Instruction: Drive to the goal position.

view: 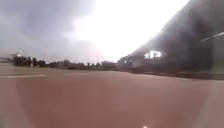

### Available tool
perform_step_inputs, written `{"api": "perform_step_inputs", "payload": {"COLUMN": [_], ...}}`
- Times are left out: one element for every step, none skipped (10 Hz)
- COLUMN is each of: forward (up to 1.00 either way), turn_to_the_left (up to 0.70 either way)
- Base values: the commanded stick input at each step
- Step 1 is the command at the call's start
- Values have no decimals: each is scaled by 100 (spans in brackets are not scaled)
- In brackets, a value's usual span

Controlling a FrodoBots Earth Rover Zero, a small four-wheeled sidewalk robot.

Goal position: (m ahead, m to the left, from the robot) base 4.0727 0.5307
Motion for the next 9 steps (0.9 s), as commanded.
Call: {"api": "perform_step_inputs", "payload": {"forward": [70,70,70,70,70,70,70,70,70], "turn_to_the_left": [0,0,0,0,0,0,0,0,0]}}
